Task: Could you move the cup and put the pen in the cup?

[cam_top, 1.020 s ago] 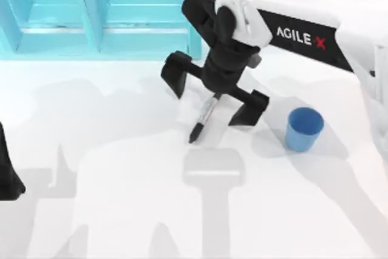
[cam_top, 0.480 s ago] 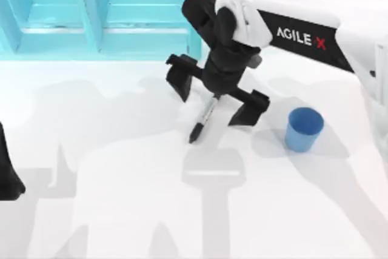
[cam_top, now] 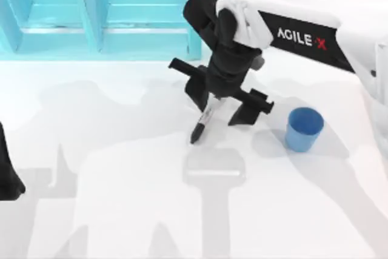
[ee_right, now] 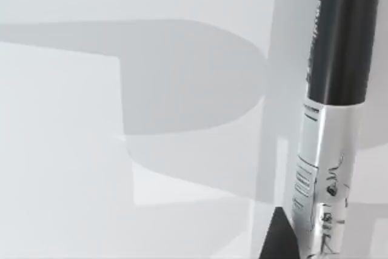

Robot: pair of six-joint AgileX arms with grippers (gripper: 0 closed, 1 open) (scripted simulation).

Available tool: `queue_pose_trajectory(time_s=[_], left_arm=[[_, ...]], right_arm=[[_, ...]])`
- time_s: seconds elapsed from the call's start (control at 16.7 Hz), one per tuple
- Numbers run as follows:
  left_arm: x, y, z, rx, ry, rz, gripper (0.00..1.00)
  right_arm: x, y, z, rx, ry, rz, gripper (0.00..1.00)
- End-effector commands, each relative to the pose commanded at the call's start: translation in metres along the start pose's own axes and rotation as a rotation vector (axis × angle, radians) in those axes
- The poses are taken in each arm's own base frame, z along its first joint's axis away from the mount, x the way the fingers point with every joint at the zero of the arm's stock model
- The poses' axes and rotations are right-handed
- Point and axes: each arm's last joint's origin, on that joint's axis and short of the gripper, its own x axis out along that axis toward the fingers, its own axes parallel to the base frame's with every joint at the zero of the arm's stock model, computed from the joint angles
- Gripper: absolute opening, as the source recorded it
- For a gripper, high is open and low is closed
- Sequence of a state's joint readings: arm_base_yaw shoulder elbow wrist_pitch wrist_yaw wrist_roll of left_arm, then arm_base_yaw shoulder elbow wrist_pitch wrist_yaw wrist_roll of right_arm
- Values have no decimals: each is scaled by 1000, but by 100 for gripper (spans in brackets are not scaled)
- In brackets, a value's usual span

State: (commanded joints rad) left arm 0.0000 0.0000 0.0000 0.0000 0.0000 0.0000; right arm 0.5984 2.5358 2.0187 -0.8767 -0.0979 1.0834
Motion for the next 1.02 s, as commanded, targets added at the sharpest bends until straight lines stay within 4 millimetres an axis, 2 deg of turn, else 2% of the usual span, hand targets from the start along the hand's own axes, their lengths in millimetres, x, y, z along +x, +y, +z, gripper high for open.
queue_pose_trajectory(time_s=[0.48, 0.54, 0.72, 0.84, 1.02], left_arm=[[0, 0, 0, 0, 0, 0, 100], [0, 0, 0, 0, 0, 0, 100], [0, 0, 0, 0, 0, 0, 100], [0, 0, 0, 0, 0, 0, 100], [0, 0, 0, 0, 0, 0, 100]], right_arm=[[0, 0, 0, 0, 0, 0, 0], [-36, -5, 0, -25, -29, -28, 0], [-46, -5, -11, -30, -25, -33, 0], [-66, -7, -27, -30, -25, -33, 0], [-107, -14, -57, -27, -31, -24, 0]])
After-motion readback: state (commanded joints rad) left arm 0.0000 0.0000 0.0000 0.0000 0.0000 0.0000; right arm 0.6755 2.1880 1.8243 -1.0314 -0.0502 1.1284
